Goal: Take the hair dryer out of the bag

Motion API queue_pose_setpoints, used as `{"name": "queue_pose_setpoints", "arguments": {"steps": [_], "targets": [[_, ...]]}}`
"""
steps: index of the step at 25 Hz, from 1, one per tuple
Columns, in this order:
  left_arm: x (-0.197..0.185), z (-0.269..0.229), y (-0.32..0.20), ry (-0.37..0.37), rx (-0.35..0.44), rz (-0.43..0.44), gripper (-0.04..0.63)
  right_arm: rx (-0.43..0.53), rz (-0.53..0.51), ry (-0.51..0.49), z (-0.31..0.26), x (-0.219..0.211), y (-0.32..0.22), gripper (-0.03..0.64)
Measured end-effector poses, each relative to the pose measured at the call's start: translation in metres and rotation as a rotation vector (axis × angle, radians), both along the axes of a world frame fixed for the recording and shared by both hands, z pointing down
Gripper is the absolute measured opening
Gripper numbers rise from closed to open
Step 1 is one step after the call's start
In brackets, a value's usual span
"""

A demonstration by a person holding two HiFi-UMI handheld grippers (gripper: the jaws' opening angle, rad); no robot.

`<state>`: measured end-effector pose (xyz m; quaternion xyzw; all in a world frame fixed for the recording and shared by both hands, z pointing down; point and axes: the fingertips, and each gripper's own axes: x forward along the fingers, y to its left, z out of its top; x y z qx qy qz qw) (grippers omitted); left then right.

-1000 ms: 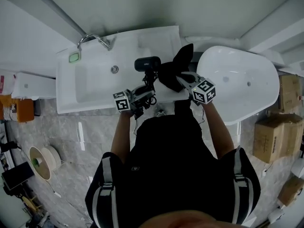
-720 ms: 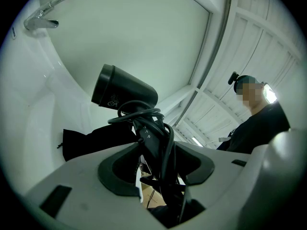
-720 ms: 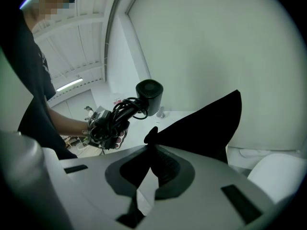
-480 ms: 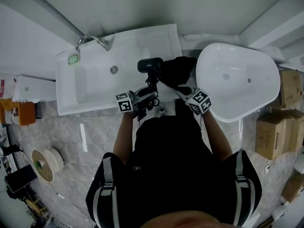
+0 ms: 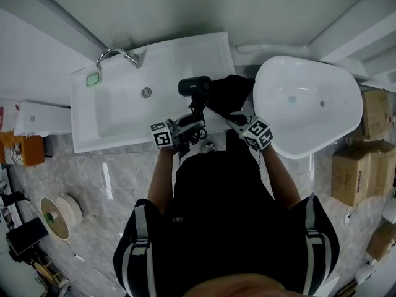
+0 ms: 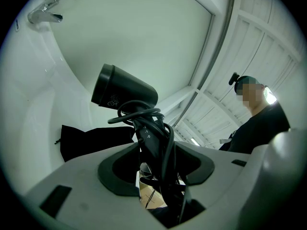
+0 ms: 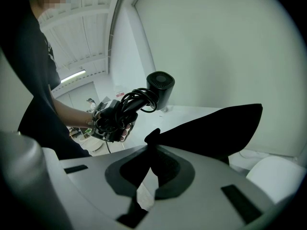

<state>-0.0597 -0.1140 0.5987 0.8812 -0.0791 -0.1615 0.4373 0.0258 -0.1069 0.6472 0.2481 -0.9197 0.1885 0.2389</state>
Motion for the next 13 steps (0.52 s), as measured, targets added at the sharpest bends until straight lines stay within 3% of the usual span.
{"name": "queue_pose_setpoints", "arguments": {"steps": [13], "targets": [[-0.0014, 0.0029, 0.0002, -0.001, -0.007, -0.002, 0.199, 0.000, -0.039, 0.044, 0.0039, -0.0008, 0.0035, 0.066]]}}
